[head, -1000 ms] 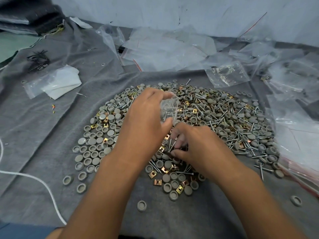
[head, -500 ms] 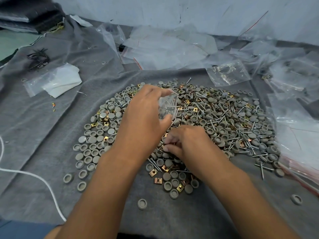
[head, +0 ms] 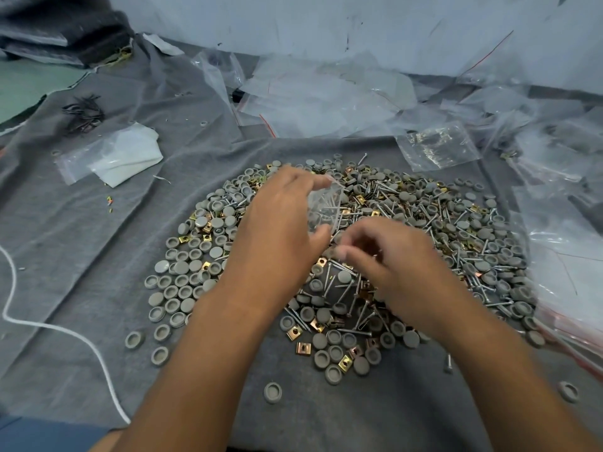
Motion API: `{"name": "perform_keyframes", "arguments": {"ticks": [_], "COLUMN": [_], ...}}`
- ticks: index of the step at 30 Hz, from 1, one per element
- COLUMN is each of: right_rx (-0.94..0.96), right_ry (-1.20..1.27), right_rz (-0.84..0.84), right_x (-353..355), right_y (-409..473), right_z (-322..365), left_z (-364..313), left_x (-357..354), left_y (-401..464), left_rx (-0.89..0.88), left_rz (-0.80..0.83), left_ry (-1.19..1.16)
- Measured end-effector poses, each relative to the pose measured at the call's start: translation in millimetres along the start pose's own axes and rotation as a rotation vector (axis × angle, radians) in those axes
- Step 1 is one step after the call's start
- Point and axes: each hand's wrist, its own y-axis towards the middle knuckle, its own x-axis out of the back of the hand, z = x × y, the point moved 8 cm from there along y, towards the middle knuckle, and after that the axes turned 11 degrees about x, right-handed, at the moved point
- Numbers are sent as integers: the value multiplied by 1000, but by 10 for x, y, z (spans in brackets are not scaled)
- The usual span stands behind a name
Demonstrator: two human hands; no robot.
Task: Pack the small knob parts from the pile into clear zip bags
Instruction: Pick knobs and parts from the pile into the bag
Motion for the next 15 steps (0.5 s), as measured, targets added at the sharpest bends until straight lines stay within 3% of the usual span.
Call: {"name": "perform_keyframes", "arguments": {"ticks": [4, 9, 15], "right_rx": [134, 165, 185], "right_ry": [57, -64, 142], "right_rz": [-390, -443, -694], "right_x": [396, 296, 542], "right_y": [-61, 25, -97], "right_z": [137, 203, 176], "left_z": [-40, -89, -68], "left_x": [-23, -61, -53], "left_y": [-7, -42, -31], "left_rx": [-7, -33, -17], "left_rz": [20, 32, 41], "left_ry": [-9, -15, -25]}}
